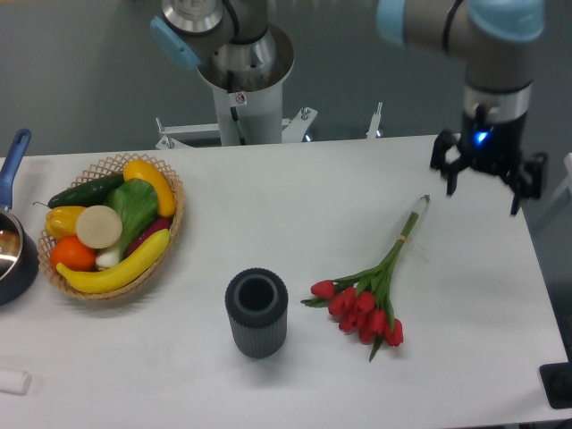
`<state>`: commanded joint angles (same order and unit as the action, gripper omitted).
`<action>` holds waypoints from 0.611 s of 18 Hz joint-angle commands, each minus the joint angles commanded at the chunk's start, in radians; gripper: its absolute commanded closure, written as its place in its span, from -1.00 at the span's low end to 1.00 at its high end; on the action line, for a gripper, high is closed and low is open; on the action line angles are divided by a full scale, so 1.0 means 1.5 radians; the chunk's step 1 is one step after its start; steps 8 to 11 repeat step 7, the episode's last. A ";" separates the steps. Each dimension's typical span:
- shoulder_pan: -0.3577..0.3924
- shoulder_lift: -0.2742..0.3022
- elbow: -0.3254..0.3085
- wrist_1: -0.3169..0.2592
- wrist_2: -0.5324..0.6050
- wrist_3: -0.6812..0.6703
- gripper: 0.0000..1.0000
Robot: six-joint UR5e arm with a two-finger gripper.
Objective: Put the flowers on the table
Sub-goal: 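Open the gripper, release the tulips, and raise the gripper away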
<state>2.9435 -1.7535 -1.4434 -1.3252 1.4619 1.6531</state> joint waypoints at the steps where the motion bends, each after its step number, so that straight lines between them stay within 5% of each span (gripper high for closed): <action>1: 0.012 0.008 -0.006 -0.010 -0.001 0.032 -1.00; 11: 0.036 0.022 -0.014 -0.041 -0.001 0.123 -1.00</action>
